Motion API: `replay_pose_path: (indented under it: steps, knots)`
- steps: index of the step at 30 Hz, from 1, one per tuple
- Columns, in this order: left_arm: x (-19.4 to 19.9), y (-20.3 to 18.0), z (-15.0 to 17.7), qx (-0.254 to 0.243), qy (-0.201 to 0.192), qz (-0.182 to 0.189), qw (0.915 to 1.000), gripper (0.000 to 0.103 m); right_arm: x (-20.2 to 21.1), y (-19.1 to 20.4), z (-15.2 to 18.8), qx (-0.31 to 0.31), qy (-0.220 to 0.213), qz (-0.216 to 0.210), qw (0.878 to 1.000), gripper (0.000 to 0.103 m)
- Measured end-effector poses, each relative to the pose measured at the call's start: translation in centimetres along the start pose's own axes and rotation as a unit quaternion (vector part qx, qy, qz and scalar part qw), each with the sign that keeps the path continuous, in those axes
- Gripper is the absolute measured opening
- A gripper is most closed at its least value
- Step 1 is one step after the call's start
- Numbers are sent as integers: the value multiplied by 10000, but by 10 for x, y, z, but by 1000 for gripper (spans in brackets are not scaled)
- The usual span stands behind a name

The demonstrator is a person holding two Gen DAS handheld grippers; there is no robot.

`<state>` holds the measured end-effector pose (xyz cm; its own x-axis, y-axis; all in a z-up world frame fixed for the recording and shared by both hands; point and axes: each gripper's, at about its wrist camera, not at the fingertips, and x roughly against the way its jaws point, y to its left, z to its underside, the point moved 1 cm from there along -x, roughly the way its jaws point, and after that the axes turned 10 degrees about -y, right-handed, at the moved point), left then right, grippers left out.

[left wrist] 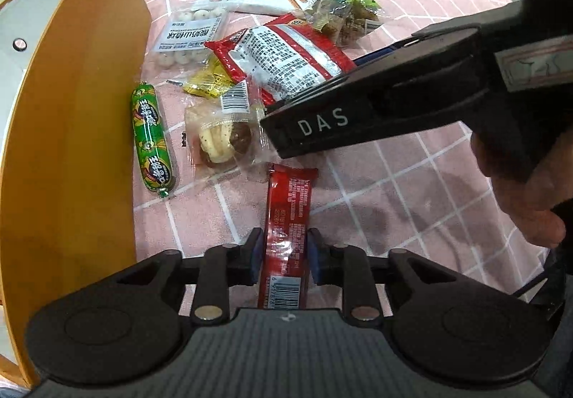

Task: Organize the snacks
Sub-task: 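Grasp the red chocolate bar with the left gripper while the right grasps the red-silver bag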

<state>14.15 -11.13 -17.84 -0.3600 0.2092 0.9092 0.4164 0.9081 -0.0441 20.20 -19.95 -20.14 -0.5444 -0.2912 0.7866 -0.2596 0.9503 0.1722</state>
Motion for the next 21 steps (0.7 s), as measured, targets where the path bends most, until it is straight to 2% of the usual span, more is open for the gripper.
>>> replay_pose_path:
  steps: [6, 12, 16, 21]
  knots:
    - [4, 3, 3, 139, -64, -22, 9999, 27, 18, 2, 4, -38, 33, 17, 10000, 66]
    - [25, 8, 12, 121, -184, -37, 9998, 27, 43, -2, 17, -224, 5, 27, 9997, 66]
    - [46, 16, 19, 374, -312, 141, 9987, 27, 59, -10, 34, -612, 42, -116, 9980, 65]
    - [75, 26, 23, 748, -655, 372, 9943, 26, 81, -11, 50, -993, 0, -175, 9949, 64]
